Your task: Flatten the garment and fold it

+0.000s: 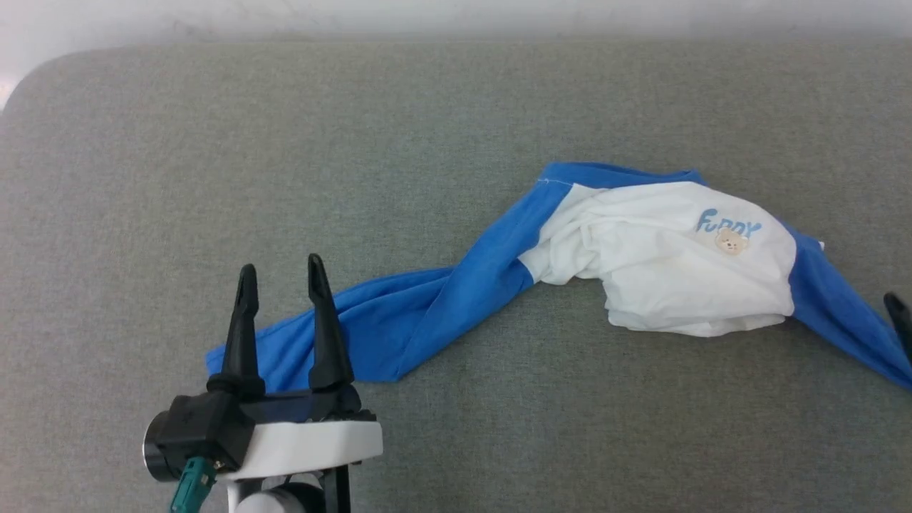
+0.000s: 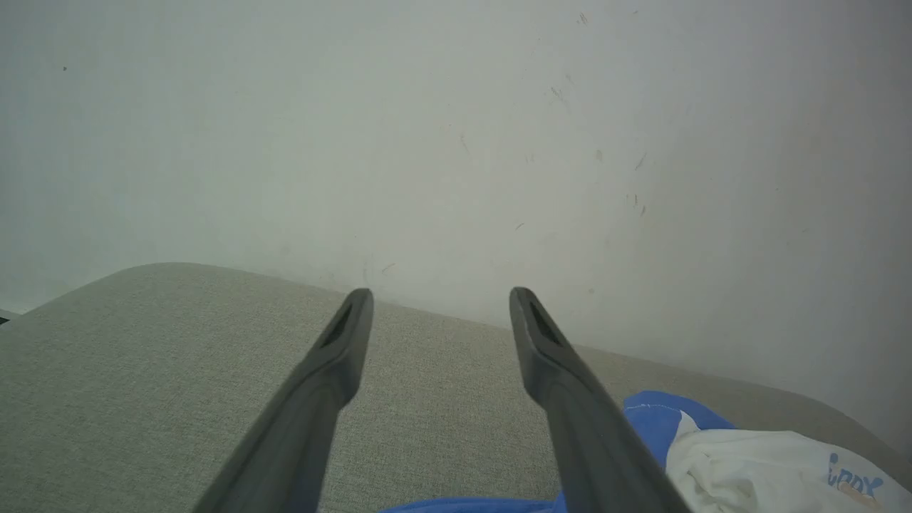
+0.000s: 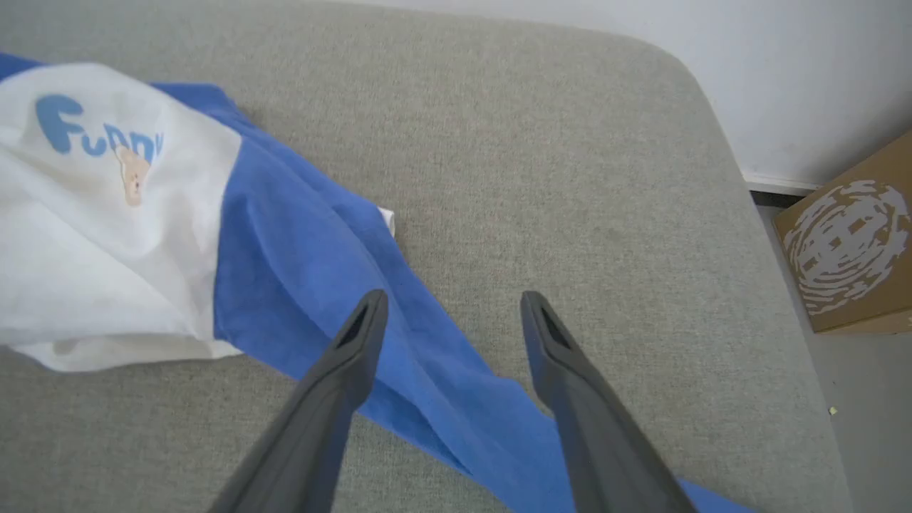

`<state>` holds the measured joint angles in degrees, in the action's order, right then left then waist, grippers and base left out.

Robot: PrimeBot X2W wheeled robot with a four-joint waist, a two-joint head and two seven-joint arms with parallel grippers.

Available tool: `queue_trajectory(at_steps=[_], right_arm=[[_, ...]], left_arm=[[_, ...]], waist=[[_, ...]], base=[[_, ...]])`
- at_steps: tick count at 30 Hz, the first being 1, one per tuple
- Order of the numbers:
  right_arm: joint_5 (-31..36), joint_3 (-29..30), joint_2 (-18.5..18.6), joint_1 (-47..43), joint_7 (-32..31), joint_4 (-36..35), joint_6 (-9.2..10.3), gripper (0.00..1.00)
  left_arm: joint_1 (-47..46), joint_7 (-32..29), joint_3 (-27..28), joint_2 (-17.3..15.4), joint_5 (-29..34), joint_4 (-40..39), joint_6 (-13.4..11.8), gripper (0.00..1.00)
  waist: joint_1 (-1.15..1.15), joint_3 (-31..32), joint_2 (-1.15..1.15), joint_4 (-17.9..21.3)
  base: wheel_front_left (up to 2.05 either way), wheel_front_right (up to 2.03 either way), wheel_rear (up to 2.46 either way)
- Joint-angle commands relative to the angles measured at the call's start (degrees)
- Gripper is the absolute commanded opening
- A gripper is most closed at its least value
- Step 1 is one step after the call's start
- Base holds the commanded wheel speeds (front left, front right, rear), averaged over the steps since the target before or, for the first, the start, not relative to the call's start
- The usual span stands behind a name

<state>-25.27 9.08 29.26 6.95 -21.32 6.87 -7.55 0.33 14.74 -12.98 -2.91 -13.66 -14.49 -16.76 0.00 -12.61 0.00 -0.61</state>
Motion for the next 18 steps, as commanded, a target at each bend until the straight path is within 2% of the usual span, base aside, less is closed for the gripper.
queue_trajectory(at_steps=[1,6,9,10,11,12,18], right_arm=[[0.09,-1.27,1.49,0.03,-0.72,0.8,0.06,1.0],[2.65,-7.9,6.18,-0.75,-0.31,8.3,0.06,1.0],[0.55,-11.4,7.23,-0.95,-1.27,12.82,0.06,1.0],[-0.27,-12.31,7.36,-0.75,-1.39,13.89,0.06,0.42],[-0.87,-12.98,7.58,-0.48,-1.2,14.7,0.06,0.04],[-1.28,-13.31,7.8,-0.13,-0.69,15.38,0.06,0.0],[-1.68,-12.47,9.54,5.38,5.73,14.83,0.06,0.0]], left_arm=[[-0.94,0.26,-0.13,0.03,0.21,-0.28,-0.42,1.0],[-1.37,0.26,-0.74,0.03,0.29,-0.61,-0.71,1.0],[-1.38,0.26,-0.73,0.03,0.45,-0.75,-0.84,1.0],[-1.32,0.26,-0.64,0.03,0.52,-0.87,-0.88,1.0],[-1.24,0.26,-0.57,0.03,0.6,-0.98,-0.88,1.0],[-1.18,0.26,-0.51,0.03,0.68,-1.09,-0.88,1.0],[-1.33,0.26,-0.53,0.03,1.24,-1.79,-1.2,1.0]], waist=[[0.0,-0.72,0.0,-0.65],[0.0,-1.72,0.0,-2.12],[0.0,-1.98,0.0,-2.75],[0.0,-2.06,0.0,-2.84],[0.0,-2.14,0.0,-2.89],[0.0,-2.24,0.0,-2.92],[0.0,-3.0,0.0,-2.11]], base=[[0.0,0.0,0.0],[0.0,0.0,0.0],[0.0,0.0,0.0],[0.0,0.0,0.0],[0.0,0.0,0.0],[0.0,0.0,0.0],[0.0,0.0,0.0]])
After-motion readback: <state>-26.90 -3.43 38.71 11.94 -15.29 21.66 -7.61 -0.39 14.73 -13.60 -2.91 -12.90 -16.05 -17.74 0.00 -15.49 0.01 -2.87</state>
